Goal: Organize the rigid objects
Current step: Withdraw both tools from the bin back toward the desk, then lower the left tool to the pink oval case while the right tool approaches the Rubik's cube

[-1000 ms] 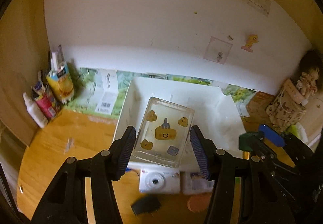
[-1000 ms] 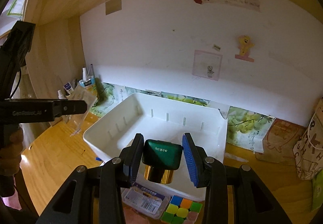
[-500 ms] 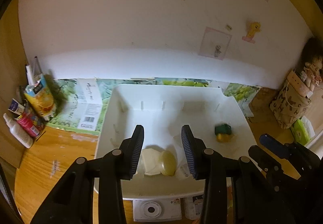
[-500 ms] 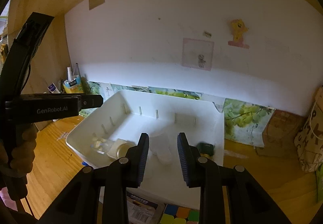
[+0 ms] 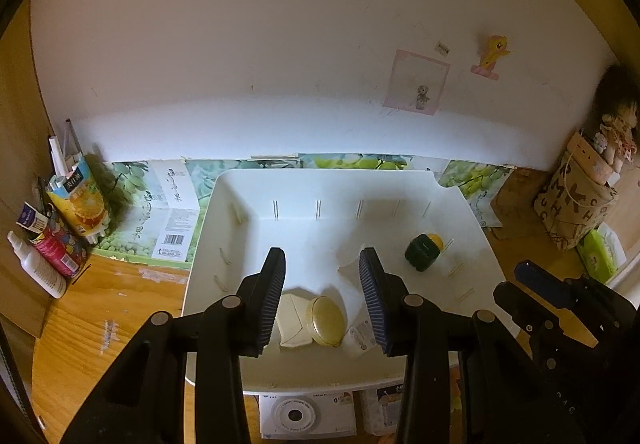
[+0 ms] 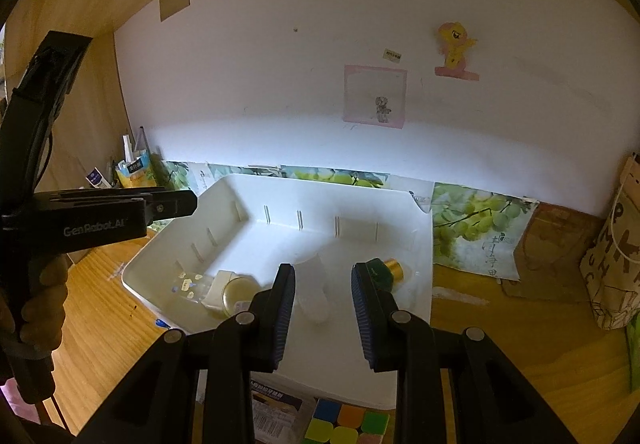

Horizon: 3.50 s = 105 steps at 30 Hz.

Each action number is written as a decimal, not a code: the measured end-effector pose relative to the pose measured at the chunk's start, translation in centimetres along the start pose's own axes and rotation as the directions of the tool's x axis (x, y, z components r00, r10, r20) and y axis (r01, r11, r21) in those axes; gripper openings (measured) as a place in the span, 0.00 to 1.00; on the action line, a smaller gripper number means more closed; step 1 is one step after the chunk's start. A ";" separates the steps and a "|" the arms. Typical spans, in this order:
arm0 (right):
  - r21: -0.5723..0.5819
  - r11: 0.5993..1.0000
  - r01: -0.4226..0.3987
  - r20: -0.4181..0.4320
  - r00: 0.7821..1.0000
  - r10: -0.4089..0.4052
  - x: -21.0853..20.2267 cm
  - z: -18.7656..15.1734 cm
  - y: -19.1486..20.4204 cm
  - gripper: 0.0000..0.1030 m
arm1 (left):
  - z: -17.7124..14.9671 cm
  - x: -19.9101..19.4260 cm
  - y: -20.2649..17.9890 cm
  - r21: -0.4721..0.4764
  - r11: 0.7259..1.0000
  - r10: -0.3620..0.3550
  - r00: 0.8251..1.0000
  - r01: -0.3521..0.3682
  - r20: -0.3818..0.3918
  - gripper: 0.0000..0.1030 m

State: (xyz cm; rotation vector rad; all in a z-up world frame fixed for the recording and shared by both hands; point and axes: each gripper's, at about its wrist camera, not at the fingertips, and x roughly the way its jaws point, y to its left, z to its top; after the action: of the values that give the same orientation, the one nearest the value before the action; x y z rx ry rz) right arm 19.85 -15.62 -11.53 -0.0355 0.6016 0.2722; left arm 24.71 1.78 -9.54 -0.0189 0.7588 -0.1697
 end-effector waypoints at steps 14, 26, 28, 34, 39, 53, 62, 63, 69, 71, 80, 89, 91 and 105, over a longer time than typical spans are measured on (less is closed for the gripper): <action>0.002 1.000 -0.022 0.049 0.999 0.022 -3.4 0.2 -0.8 0.37 | -0.9 -3.7 -1.8 0.013 0.999 0.040 0.999 -0.041 0.035 0.41; -0.007 0.997 -0.081 0.078 0.994 0.081 -7.5 -0.6 -1.2 0.64 | -3.0 -8.4 -3.4 -0.006 0.994 0.113 0.989 -0.113 0.096 0.48; -0.012 0.996 -0.091 0.082 0.992 0.092 -8.3 -0.9 -1.1 0.67 | -3.5 -9.2 -3.5 -0.019 0.993 0.120 0.987 -0.119 0.103 0.56; -0.007 0.994 -0.109 0.077 0.991 0.109 -9.9 -2.3 -1.2 0.76 | -5.4 -11.1 -4.3 -0.030 0.989 0.149 0.984 -0.147 0.101 0.64; 0.011 0.993 -0.117 0.044 0.992 0.116 -10.3 -3.5 -1.5 0.77 | -7.3 -12.1 -4.5 -0.070 0.987 0.151 0.986 -0.146 0.073 0.64; 0.098 0.990 -0.106 -0.054 0.992 0.111 -10.3 -6.3 -3.1 0.78 | -10.8 -11.6 -5.0 -0.093 0.981 0.163 0.982 -0.171 -0.091 0.64; 0.191 0.977 -0.090 -0.156 0.980 0.121 -8.8 -8.4 -3.8 0.78 | -11.5 -10.2 -3.8 -0.092 0.986 0.120 0.980 -0.136 -0.160 0.64; 0.206 0.974 -0.091 -0.166 0.978 0.126 -8.6 -8.5 -3.8 0.78 | -11.5 -10.1 -3.6 -0.090 0.987 0.115 0.979 -0.131 -0.170 0.64; 0.330 0.940 -0.083 -0.207 0.966 0.158 -7.2 -9.5 -4.2 0.78 | -11.5 -8.8 -2.9 -0.066 0.996 0.034 0.967 -0.053 -0.254 0.77; 0.359 0.930 -0.080 -0.214 0.963 0.165 -6.8 -9.7 -4.2 0.78 | -11.6 -8.1 -2.9 -0.056 0.998 -0.001 0.955 -0.017 -0.297 0.77; 0.505 0.858 -0.090 -0.245 0.939 0.243 -4.3 -10.2 -4.6 0.78 | -12.3 -5.9 -4.1 0.096 0.993 -0.027 0.919 0.070 -0.393 0.77; 0.548 0.834 -0.059 -0.294 0.921 0.258 -2.0 -10.4 -4.6 0.78 | -13.3 -3.5 -6.0 0.262 0.950 -0.046 0.903 0.172 -0.427 0.77; 0.545 0.837 -0.053 -0.303 0.918 0.256 -1.7 -10.5 -4.6 0.78 | -13.5 -2.8 -6.2 0.262 0.949 -0.044 0.894 0.176 -0.445 0.77; 0.520 0.854 -0.026 -0.358 0.901 0.245 1.1 -10.4 -4.6 0.78 | -14.9 1.7 -6.0 0.169 0.965 -0.070 0.817 0.202 -0.573 0.77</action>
State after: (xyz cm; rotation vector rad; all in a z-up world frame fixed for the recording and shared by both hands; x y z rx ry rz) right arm 16.16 -20.96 -20.95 0.4749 1.0906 0.2407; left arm 14.83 -3.79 -21.02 0.2013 1.3324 -0.4108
